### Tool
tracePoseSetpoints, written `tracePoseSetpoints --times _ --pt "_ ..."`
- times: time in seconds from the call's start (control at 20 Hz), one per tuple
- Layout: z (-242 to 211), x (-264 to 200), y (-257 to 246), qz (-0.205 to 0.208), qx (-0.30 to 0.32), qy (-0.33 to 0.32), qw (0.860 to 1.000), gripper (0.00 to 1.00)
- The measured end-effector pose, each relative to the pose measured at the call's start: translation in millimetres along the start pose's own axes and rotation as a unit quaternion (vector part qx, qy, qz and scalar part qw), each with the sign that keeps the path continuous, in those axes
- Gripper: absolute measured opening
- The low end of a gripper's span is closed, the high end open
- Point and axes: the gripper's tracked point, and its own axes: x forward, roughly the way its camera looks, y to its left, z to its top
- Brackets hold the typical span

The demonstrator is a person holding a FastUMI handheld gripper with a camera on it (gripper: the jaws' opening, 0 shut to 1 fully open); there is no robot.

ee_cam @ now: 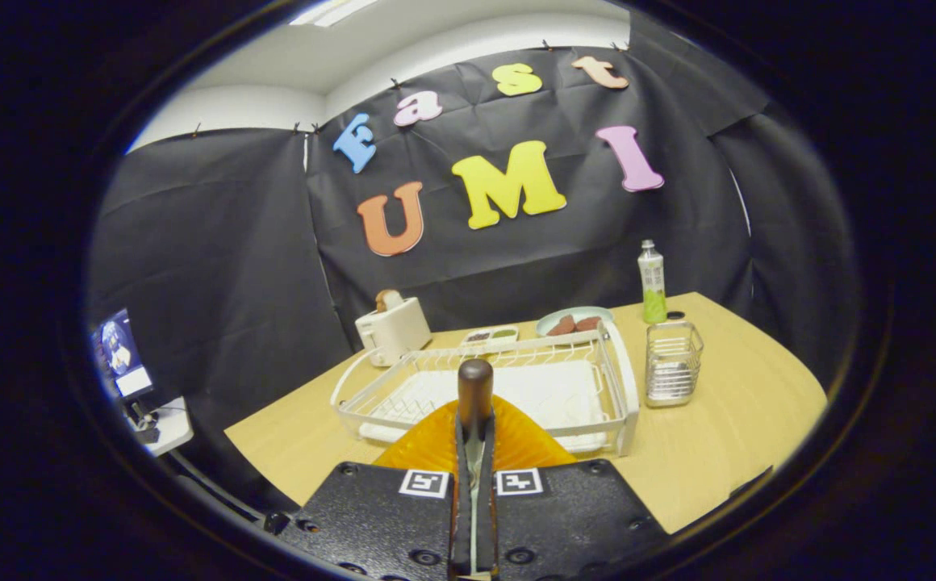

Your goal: Take the plate from the dish rack, then take the spoon from the basket and place it into the plate.

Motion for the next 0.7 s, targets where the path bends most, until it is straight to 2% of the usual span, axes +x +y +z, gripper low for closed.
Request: tracePoseSetpoints --times 0.55,0.7 --pt "-46 12 7 0.047 0.073 0.051 0.995 0.12" --pt "-38 7 -11 0.024 0.068 0.041 0.997 0.18"
